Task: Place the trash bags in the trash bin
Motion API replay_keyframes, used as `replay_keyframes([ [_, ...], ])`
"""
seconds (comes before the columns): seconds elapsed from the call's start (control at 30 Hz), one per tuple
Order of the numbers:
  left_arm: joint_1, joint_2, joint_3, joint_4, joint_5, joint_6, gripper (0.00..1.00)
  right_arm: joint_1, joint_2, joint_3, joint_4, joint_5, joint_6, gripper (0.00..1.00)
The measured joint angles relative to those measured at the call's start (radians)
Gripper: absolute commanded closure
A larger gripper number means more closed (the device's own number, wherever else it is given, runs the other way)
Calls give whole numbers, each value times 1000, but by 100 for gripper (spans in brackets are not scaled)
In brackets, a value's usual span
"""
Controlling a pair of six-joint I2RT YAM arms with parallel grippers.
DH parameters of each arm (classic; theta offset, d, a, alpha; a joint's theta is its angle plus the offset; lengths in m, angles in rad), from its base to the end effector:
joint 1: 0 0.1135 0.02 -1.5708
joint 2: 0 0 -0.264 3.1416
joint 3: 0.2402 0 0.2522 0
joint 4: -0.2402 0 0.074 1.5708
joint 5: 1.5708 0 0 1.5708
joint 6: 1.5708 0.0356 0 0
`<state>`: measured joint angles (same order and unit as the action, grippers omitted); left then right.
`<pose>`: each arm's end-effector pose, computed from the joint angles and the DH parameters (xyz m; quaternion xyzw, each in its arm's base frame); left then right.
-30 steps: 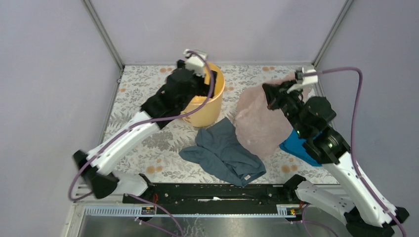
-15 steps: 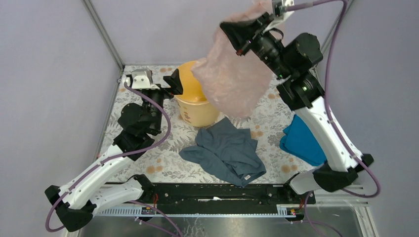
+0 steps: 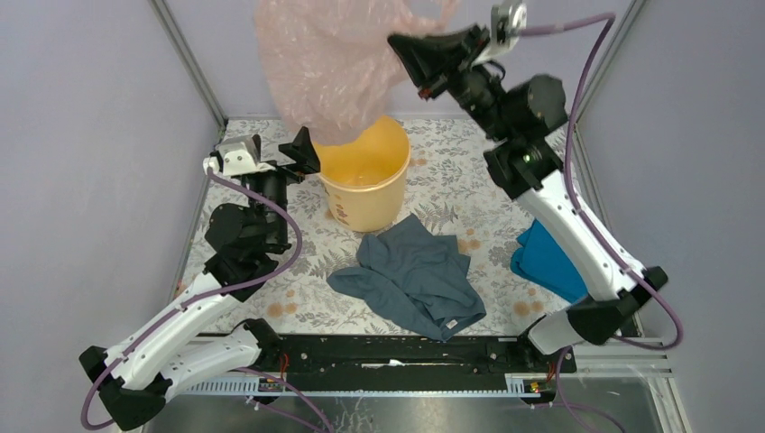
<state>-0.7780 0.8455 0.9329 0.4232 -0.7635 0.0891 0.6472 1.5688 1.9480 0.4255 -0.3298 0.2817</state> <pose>0.1388 -0.1022 0.4409 -0.0946 0.5608 -0.0931 0.8172 0.2320 0.1898 0.6015 -0.2167 0.3349 0.4647 0.7905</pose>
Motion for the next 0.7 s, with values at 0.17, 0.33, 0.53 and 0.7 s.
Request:
replay_keyframes([
  [0.17,0,-8,0,12,-2,0,1,0,-230,-469,34,109,-111,100],
  [0.33,0,-5,0,10,-1,-2,1,0,-319,-636,-34,210,-182,100],
  [0.53,0,-7,5,-21,1,-8,1,0,-406,-689,-132,287,-227,100],
  [0.7,0,-1,61,-100,9,-26,1,0,-454,-691,-189,346,-280,100],
])
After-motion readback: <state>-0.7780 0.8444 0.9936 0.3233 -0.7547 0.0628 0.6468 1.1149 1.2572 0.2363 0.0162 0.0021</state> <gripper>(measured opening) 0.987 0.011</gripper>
